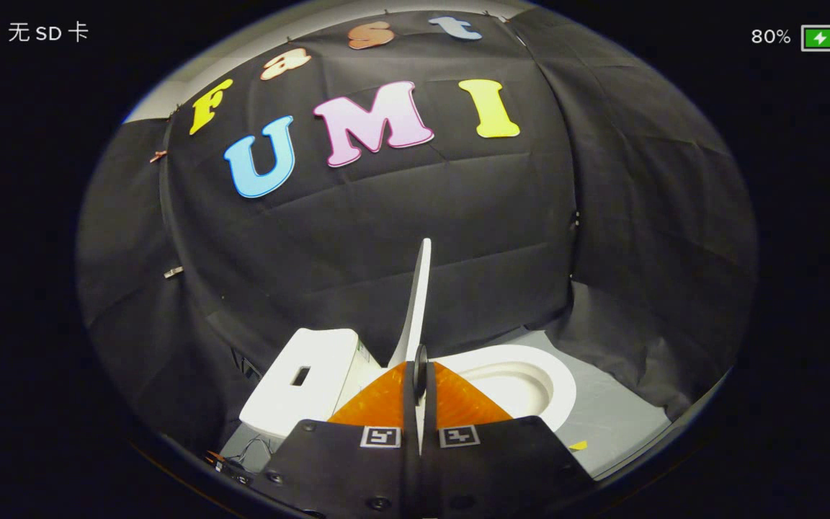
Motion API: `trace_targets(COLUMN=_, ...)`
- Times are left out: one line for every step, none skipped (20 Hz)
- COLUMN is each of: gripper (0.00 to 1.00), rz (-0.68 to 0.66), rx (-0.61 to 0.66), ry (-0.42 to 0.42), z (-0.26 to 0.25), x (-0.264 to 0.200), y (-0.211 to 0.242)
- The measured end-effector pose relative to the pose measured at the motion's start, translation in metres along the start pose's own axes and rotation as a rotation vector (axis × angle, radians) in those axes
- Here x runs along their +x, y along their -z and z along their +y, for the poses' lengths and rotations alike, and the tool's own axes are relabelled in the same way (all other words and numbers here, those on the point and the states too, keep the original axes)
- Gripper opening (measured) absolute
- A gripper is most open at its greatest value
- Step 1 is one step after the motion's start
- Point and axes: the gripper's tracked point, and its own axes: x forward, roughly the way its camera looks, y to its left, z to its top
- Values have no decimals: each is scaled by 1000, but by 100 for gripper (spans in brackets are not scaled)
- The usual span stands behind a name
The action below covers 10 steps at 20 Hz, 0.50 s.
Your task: Open the toilet lid.
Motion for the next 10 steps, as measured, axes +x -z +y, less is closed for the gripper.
trace_targets(gripper=5, rz=-7, rx=-22, ry=-1, z=10, x=0, y=0)
trace_targets(gripper=5, rz=-14, rx=-39, ry=-2, z=21, x=-1, y=-1)
trace_targets(gripper=5, rz=-19, rx=-57, ry=0, z=29, x=-1, y=0)
trace_targets(gripper=5, rz=-23, rx=-72, ry=5, z=37, x=-1, y=-1)
trace_targets(gripper=5, rz=-28, rx=-87, ry=9, z=45, x=-1, y=-1)
trace_targets(gripper=5, rz=-34, rx=-99, ry=6, z=54, x=-1, y=0)
trace_targets(gripper=5, rz=-42, rx=-114, ry=5, z=63, x=-1, y=1)
trace_targets(gripper=5, rz=-49, rx=-137, ry=3, z=72, x=-1, y=3)
trace_targets(gripper=5, rz=-56, rx=-162, ry=5, z=81, x=-1, y=4)
trace_targets(gripper=5, rz=-63, rx=-182, ry=9, z=88, x=-1, y=4)
